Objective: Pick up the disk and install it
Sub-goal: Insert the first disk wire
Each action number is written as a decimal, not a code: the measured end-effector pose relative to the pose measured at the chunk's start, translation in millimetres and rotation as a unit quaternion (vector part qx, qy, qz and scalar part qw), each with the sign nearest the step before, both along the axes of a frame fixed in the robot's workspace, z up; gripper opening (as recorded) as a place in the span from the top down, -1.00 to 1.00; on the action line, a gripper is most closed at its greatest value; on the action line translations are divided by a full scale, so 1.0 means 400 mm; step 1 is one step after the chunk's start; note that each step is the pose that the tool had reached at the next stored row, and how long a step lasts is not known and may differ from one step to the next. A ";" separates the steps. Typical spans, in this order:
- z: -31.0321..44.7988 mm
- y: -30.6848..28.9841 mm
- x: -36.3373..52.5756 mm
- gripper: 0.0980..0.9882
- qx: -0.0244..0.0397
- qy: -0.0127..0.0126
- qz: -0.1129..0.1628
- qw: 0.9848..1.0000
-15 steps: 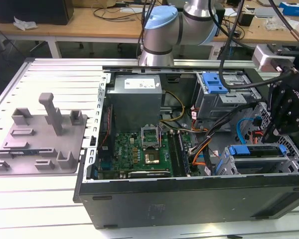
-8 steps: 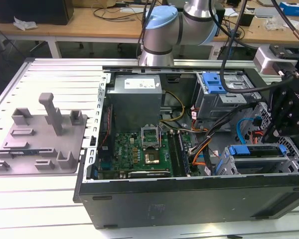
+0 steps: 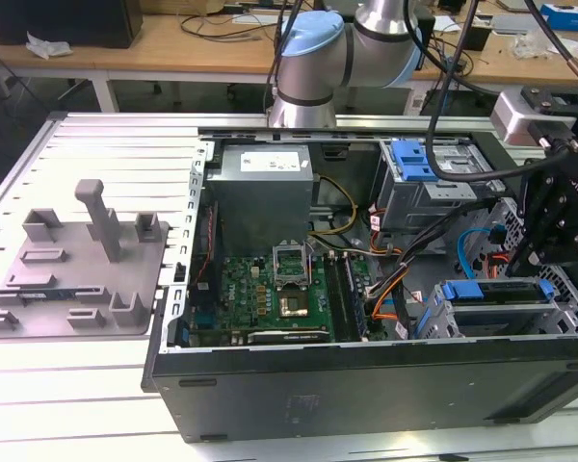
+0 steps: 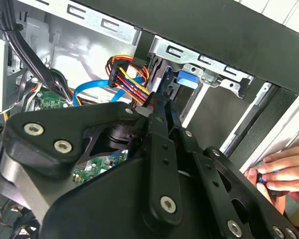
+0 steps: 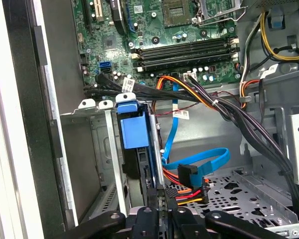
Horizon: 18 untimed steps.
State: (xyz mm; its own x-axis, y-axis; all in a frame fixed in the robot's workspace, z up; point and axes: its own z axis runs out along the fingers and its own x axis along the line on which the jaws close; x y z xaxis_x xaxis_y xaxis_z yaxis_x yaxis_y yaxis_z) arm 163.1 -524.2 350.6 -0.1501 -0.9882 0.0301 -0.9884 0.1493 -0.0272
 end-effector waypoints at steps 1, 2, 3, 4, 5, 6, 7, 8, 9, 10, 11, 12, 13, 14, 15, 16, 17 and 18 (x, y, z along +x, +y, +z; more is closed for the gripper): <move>0.000 0.000 0.000 0.85 0.000 0.000 0.000 1.000; 0.000 0.000 0.000 0.85 0.000 0.000 0.000 1.000; 0.000 0.000 0.000 0.85 0.000 0.000 0.000 1.000; 0.000 -0.001 0.000 0.85 0.000 0.000 0.000 1.000; 0.000 -0.002 0.000 0.85 0.000 0.000 0.001 1.000; 0.000 -0.004 0.000 0.85 0.000 0.000 0.002 1.000; 0.000 -0.005 0.000 0.85 0.000 0.000 0.002 1.000; 0.001 -0.008 0.000 0.85 0.000 0.000 0.004 1.000; 0.001 -0.010 0.000 0.85 0.000 0.000 0.006 1.000; 0.001 -0.012 0.000 0.85 0.000 0.000 0.008 1.000; 0.001 -0.012 0.000 0.85 0.000 0.000 0.011 1.000; 0.001 -0.013 0.000 0.85 0.000 0.000 0.013 1.000; 0.001 -0.014 0.000 0.85 0.000 0.000 0.018 1.000; 0.001 -0.015 0.000 0.85 0.000 0.000 0.024 1.000; 0.001 -0.017 0.000 0.85 0.001 0.000 0.029 1.000; 0.001 -0.019 0.000 0.85 0.001 0.000 0.030 1.000; 0.001 -0.020 0.000 0.85 0.001 0.000 0.030 1.000; 0.001 -0.022 0.000 0.85 0.001 0.000 0.031 1.000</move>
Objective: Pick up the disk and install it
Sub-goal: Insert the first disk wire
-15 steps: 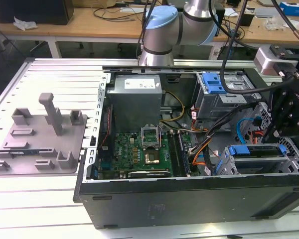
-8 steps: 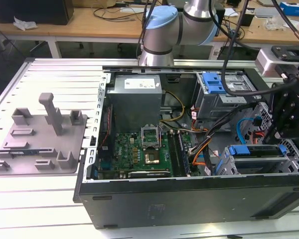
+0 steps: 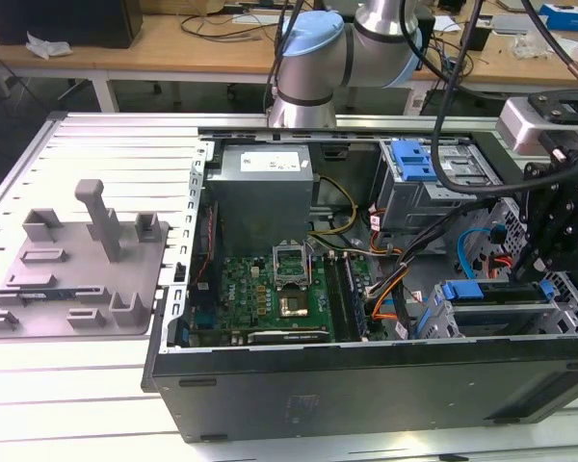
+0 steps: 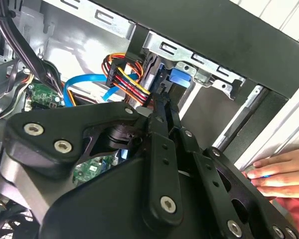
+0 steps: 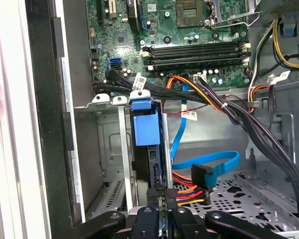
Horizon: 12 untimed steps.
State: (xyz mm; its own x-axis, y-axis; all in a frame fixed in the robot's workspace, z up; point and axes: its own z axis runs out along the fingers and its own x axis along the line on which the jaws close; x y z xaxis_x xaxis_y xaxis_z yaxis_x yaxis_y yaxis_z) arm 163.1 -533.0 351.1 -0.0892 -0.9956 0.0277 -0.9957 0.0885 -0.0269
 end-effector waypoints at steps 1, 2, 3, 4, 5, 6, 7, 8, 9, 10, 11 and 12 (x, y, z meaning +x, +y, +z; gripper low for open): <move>0.000 -0.002 0.000 0.85 0.000 0.000 0.000 1.000; 0.000 -0.002 0.000 0.85 0.000 0.000 0.000 1.000; 0.000 -0.003 0.000 0.85 0.001 0.000 0.001 1.000; 0.000 -0.003 0.000 0.85 0.001 0.000 0.001 1.000; 0.000 -0.003 0.000 0.85 0.001 0.000 0.001 1.000; 0.000 -0.003 0.000 0.85 0.001 0.000 0.001 1.000; 0.000 -0.003 0.000 0.85 0.001 0.000 0.001 1.000; 0.000 -0.004 0.000 0.85 0.001 0.000 0.001 1.000; 0.000 -0.004 0.000 0.85 0.001 0.000 0.001 1.000; 0.000 -0.004 0.000 0.85 0.001 0.000 0.001 1.000; 0.000 -0.003 0.001 0.85 0.001 0.000 0.001 1.000; 0.000 -0.003 0.001 0.85 0.001 0.000 0.001 1.000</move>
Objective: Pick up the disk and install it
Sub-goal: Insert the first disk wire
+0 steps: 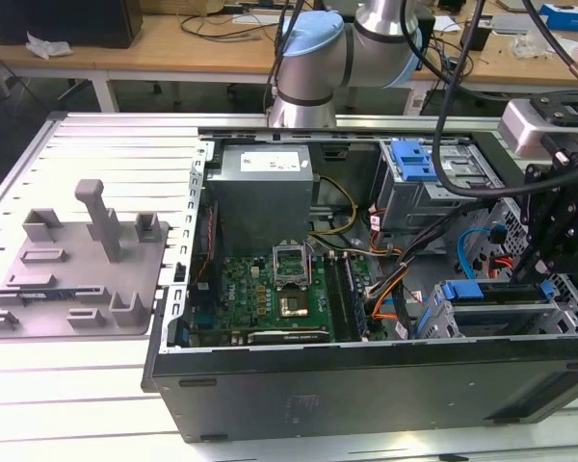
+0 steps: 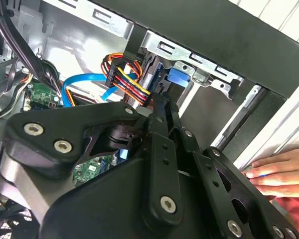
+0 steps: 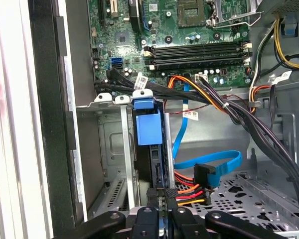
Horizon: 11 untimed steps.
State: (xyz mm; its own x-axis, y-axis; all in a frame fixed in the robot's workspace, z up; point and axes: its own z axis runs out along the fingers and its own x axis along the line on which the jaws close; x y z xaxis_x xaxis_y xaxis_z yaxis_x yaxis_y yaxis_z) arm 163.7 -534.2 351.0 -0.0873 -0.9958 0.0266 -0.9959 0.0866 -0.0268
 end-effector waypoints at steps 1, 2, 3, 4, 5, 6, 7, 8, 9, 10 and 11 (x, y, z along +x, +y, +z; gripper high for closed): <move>0.000 0.000 0.000 0.85 0.000 0.000 0.000 1.000; 0.000 0.000 0.000 0.85 0.000 0.000 0.000 1.000; 0.000 0.000 0.000 0.85 0.000 0.000 0.000 1.000; 0.000 0.000 0.000 0.85 0.000 0.000 0.000 1.000; 0.000 0.001 0.000 0.85 0.000 0.000 0.000 1.000; -0.001 0.001 0.000 0.85 0.000 0.000 0.000 1.000; -0.001 0.001 0.000 0.85 0.000 0.000 0.000 1.000; -0.002 0.001 0.000 0.85 0.000 0.000 0.000 1.000; -0.003 0.002 0.000 0.85 0.000 0.000 0.000 1.000; -0.003 0.001 0.000 0.85 0.000 0.000 0.000 1.000; -0.003 0.002 0.000 0.85 0.000 0.000 0.000 1.000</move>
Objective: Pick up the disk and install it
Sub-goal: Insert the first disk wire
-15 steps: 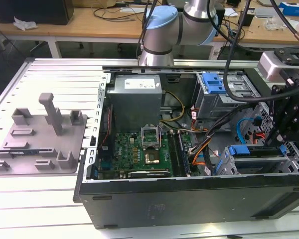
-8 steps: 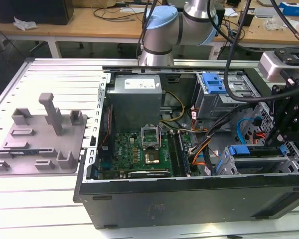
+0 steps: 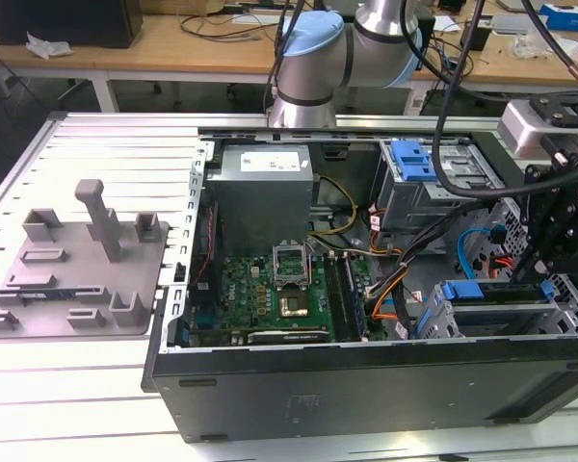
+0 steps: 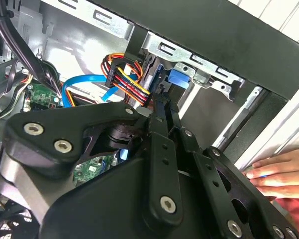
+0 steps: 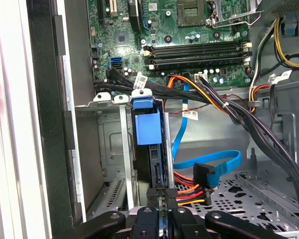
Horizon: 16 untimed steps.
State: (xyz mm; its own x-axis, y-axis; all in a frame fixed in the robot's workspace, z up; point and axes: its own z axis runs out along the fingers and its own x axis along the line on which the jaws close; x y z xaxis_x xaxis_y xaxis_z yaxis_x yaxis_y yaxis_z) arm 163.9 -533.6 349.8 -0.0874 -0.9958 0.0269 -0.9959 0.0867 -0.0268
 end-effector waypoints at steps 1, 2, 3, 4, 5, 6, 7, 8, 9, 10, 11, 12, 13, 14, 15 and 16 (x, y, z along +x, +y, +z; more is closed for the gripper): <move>0.000 0.000 0.000 0.85 0.000 0.000 0.000 1.000; -0.001 0.000 -0.001 0.85 0.000 0.000 0.000 1.000; -0.001 0.000 -0.002 0.85 0.000 0.000 -0.001 1.000; -0.001 0.000 -0.002 0.85 0.000 0.000 -0.001 1.000; -0.001 0.000 -0.002 0.85 0.000 0.000 -0.001 1.000; -0.001 0.000 -0.002 0.85 0.000 0.000 -0.001 1.000; -0.001 0.000 -0.002 0.85 0.000 0.000 -0.002 1.000; -0.001 0.000 -0.003 0.85 0.000 0.000 -0.002 1.000; -0.001 0.000 -0.002 0.85 0.000 0.000 -0.002 1.000; -0.001 0.000 -0.003 0.85 0.000 0.000 -0.002 1.000; -0.001 0.000 -0.003 0.85 0.000 0.000 -0.002 1.000; -0.001 0.000 -0.003 0.85 0.000 0.000 -0.002 1.000; -0.001 0.001 -0.002 0.85 0.000 0.000 -0.002 1.000; -0.001 0.002 -0.002 0.85 0.000 0.000 -0.002 1.000; -0.001 0.002 -0.002 0.85 0.000 0.000 -0.002 1.000; -0.001 0.003 -0.002 0.85 0.000 0.000 -0.002 1.000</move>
